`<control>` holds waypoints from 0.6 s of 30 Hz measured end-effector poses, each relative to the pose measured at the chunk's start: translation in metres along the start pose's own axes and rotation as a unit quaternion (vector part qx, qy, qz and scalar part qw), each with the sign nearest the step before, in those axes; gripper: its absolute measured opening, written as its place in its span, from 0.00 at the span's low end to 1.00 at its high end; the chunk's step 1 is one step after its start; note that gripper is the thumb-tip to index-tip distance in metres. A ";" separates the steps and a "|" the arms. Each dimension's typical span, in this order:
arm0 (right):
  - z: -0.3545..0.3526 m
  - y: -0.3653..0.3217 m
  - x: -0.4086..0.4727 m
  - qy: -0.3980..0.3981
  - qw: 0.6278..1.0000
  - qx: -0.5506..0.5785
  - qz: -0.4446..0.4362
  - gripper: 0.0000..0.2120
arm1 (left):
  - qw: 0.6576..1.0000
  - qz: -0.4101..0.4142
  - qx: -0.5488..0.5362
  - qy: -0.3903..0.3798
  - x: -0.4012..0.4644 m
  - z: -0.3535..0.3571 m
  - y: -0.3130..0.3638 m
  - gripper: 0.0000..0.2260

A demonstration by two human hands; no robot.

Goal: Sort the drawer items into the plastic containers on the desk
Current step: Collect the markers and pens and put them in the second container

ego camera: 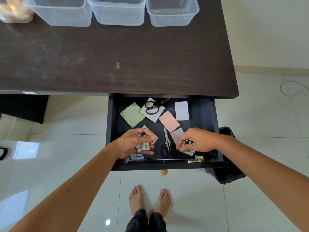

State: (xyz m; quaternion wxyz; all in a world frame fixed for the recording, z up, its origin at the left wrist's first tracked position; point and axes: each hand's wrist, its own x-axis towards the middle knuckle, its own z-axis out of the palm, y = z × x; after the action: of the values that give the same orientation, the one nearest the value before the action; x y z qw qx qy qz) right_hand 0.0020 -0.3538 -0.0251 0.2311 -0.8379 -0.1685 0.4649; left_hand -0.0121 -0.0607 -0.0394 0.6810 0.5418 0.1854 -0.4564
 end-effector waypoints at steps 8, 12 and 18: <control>-0.001 -0.018 -0.005 0.020 0.969 0.245 0.026 0.09 | 1.000 0.015 -0.002 0.010 -0.010 0.001 0.006 0.02; 0.001 -0.029 0.001 -0.012 0.925 0.378 0.037 0.10 | 1.000 0.019 -0.007 0.020 -0.019 -0.004 0.012 0.02; 0.006 -0.049 0.015 -0.048 0.886 0.459 0.045 0.12 | 0.999 0.034 0.001 0.013 -0.036 -0.013 0.018 0.04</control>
State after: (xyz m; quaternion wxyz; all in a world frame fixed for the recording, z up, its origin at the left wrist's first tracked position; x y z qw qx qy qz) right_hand 0.0011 -0.3043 -0.0118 0.5600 -0.6216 0.0906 0.5402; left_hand -0.0126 -0.0342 -0.0067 0.6930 0.5543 0.1749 -0.4265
